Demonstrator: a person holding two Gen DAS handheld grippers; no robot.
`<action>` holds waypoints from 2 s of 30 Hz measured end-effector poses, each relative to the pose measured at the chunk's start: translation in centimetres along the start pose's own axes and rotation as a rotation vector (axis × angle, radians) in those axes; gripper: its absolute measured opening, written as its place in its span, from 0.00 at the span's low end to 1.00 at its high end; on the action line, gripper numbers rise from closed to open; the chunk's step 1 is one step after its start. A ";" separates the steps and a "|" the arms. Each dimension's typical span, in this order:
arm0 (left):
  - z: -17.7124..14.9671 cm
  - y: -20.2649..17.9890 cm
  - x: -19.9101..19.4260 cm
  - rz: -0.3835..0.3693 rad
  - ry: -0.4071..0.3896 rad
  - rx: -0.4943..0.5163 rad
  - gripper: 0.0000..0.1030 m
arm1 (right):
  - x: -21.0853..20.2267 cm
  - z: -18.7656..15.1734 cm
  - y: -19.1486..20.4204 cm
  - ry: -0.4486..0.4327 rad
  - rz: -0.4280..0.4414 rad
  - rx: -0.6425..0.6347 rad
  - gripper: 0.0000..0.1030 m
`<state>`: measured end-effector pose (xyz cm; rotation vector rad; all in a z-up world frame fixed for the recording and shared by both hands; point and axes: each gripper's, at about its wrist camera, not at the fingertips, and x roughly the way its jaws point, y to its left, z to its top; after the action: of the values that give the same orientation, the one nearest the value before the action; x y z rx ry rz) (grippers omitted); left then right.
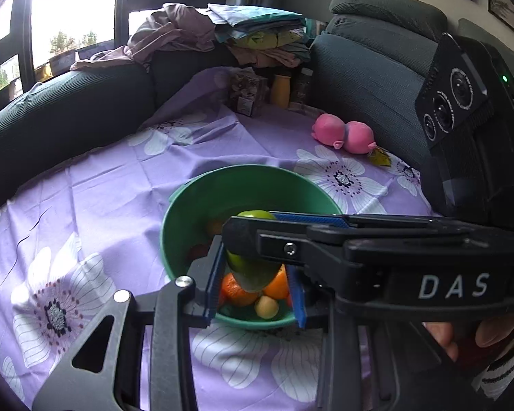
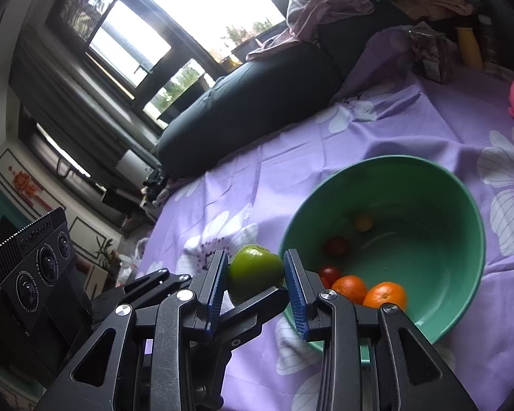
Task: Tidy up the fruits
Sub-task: 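Carry the green fruit in the right gripper over the green bowl, then lower the right gripper into the bowl and open it to release the green fruit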
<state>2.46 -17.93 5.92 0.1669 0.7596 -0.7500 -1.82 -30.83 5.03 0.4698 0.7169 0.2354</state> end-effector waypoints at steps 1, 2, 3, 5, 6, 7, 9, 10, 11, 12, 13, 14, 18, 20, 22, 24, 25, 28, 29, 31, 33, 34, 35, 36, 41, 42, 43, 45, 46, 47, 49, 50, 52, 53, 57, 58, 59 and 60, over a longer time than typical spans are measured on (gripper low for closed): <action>0.2 -0.2 0.6 -0.014 0.007 -0.004 0.32 | -0.1 0.2 -0.6 -0.002 -0.012 0.009 0.35; 0.4 -0.3 1.2 -0.027 0.015 -0.010 0.32 | -0.1 0.3 -1.1 -0.003 -0.024 0.017 0.35; 0.4 -0.5 1.8 -0.035 0.025 -0.012 0.32 | -0.1 0.4 -1.6 0.000 -0.033 0.024 0.35; 0.5 -0.6 2.8 -0.050 0.040 -0.017 0.32 | 0.1 0.4 -2.6 0.008 -0.048 0.036 0.35; 0.4 -0.6 3.4 -0.057 0.049 -0.022 0.32 | 0.2 0.4 -3.1 0.015 -0.054 0.043 0.35; 0.4 -0.6 3.9 -0.063 0.059 -0.027 0.32 | 0.5 0.5 -3.5 0.025 -0.061 0.051 0.35; 0.2 -0.4 4.8 -0.070 0.076 -0.040 0.32 | 0.9 0.4 -4.4 0.042 -0.071 0.064 0.35; 0.1 -0.4 5.2 -0.071 0.083 -0.045 0.32 | 1.1 0.4 -4.7 0.049 -0.076 0.067 0.35; 0.1 -0.3 5.5 -0.074 0.089 -0.050 0.32 | 1.4 0.3 -4.9 0.056 -0.082 0.069 0.35; 0.0 -0.2 5.8 -0.077 0.095 -0.056 0.32 | 1.6 0.3 -5.0 0.062 -0.088 0.070 0.35; 0.0 -0.2 6.1 -0.079 0.101 -0.061 0.32 | 1.8 0.3 -5.2 0.068 -0.095 0.069 0.35; 0.0 -0.2 6.4 -0.080 0.107 -0.064 0.32 | 1.9 0.2 -5.3 0.073 -0.100 0.068 0.35; -0.1 -0.1 7.1 -0.083 0.125 -0.074 0.32 | 2.5 0.2 -5.7 0.091 -0.115 0.075 0.35; -0.2 0.0 7.3 -0.084 0.131 -0.080 0.32 | 2.6 0.1 -5.9 0.097 -0.123 0.077 0.35; -0.3 0.0 7.5 -0.086 0.138 -0.081 0.32 | 2.7 0.1 -6.0 0.103 -0.130 0.081 0.35; -0.4 0.1 7.7 -0.089 0.147 -0.086 0.32 | 2.8 0.1 -6.2 0.111 -0.134 0.085 0.35; -0.4 0.1 7.8 -0.089 0.152 -0.087 0.32 | 2.8 0.1 -6.2 0.117 -0.139 0.085 0.35; -0.4 0.0 8.2 -0.084 0.160 -0.084 0.32 | 3.0 0.1 -6.3 0.128 -0.155 0.073 0.35; -0.4 0.0 8.2 -0.084 0.162 -0.087 0.33 | 3.0 0.1 -6.3 0.131 -0.157 0.071 0.35; -0.5 0.1 8.3 -0.085 0.165 -0.093 0.32 | 3.1 0.2 -6.2 0.136 -0.163 0.069 0.35; -0.5 0.1 8.3 -0.086 0.166 -0.095 0.33 | 3.1 0.2 -6.1 0.137 -0.167 0.066 0.35; -0.5 0.1 8.3 -0.085 0.167 -0.094 0.33 | 3.1 0.2 -6.1 0.137 -0.168 0.065 0.35; -0.5 0.1 8.3 -0.085 0.166 -0.094 0.33 | 3.1 0.2 -6.0 0.137 -0.167 0.066 0.35; -0.5 0.1 8.3 -0.085 0.166 -0.095 0.33 | 3.1 0.2 -6.0 0.137 -0.168 0.067 0.35; -0.6 0.2 8.4 -0.081 0.169 -0.095 0.33 | 3.3 0.1 -5.8 0.143 -0.183 0.053 0.35; -0.7 0.2 8.4 -0.081 0.169 -0.095 0.33 | 3.3 0.0 -5.8 0.144 -0.185 0.050 0.35; -0.7 0.2 8.5 -0.080 0.170 -0.095 0.33 | 3.3 0.0 -5.8 0.145 -0.187 0.047 0.35; -0.7 0.2 8.5 -0.079 0.172 -0.093 0.33 | 3.4 0.0 -5.7 0.147 -0.192 0.043 0.35; -0.7 0.3 8.6 -0.078 0.174 -0.091 0.33 | 3.4 0.0 -5.7 0.148 -0.195 0.041 0.35; -0.7 0.3 8.6 -0.077 0.176 -0.091 0.33 | 3.4 0.0 -5.6 0.149 -0.197 0.039 0.35; -0.8 0.3 8.6 -0.078 0.176 -0.091 0.33 | 3.5 -0.1 -5.6 0.150 -0.201 0.034 0.35; -0.8 0.3 8.7 -0.078 0.176 -0.093 0.33 | 3.5 -0.1 -5.6 0.151 -0.204 0.032 0.36; -0.9 0.3 8.7 -0.078 0.176 -0.095 0.33 | 3.5 -0.1 -5.5 0.152 -0.208 0.031 0.36; -0.9 0.3 8.7 -0.078 0.176 -0.095 0.33 | 3.5 -0.1 -5.5 0.152 -0.209 0.031 0.36; -0.9 0.3 8.8 -0.079 0.177 -0.095 0.33 | 3.5 -0.1 -5.5 0.152 -0.209 0.031 0.35; -0.9 0.3 8.8 -0.077 0.178 -0.095 0.33 | 3.5 0.0 -5.5 0.153 -0.210 0.029 0.36; -0.9 0.3 8.8 -0.077 0.179 -0.093 0.33 | 3.5 0.0 -5.5 0.155 -0.211 0.029 0.35; -1.0 0.2 8.9 -0.077 0.183 -0.090 0.33 | 3.6 0.0 -5.5 0.158 -0.215 0.029 0.36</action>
<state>6.37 -22.31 -0.81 0.1261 0.9769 -0.7787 1.04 -34.30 0.27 0.4006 0.9200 0.0611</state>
